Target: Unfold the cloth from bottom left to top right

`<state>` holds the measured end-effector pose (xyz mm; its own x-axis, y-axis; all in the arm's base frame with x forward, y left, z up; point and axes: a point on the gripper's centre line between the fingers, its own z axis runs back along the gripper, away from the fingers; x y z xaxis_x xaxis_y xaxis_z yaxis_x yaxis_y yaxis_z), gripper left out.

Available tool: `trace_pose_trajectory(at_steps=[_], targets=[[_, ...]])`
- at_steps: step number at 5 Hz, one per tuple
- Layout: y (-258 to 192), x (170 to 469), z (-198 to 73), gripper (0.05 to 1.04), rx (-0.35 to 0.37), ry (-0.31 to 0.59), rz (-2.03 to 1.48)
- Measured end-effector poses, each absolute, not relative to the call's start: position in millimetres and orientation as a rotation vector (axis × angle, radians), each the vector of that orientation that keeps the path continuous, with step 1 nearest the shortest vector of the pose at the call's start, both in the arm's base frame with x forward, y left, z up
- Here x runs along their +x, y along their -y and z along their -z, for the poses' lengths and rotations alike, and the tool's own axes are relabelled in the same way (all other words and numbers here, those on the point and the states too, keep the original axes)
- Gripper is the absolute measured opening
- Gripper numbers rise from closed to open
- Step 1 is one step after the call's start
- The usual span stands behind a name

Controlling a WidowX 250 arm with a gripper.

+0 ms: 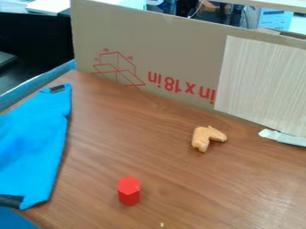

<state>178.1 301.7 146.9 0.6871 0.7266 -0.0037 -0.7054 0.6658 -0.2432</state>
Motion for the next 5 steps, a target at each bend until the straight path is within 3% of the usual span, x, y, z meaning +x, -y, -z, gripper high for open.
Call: trace_pose_trajectory(at_steps=[2, 5], targets=[[-305, 183, -110, 1.001, -0.177, 0.181, -0.761], [-310, 186, -60, 1.001, -0.025, 0.181, -0.749]])
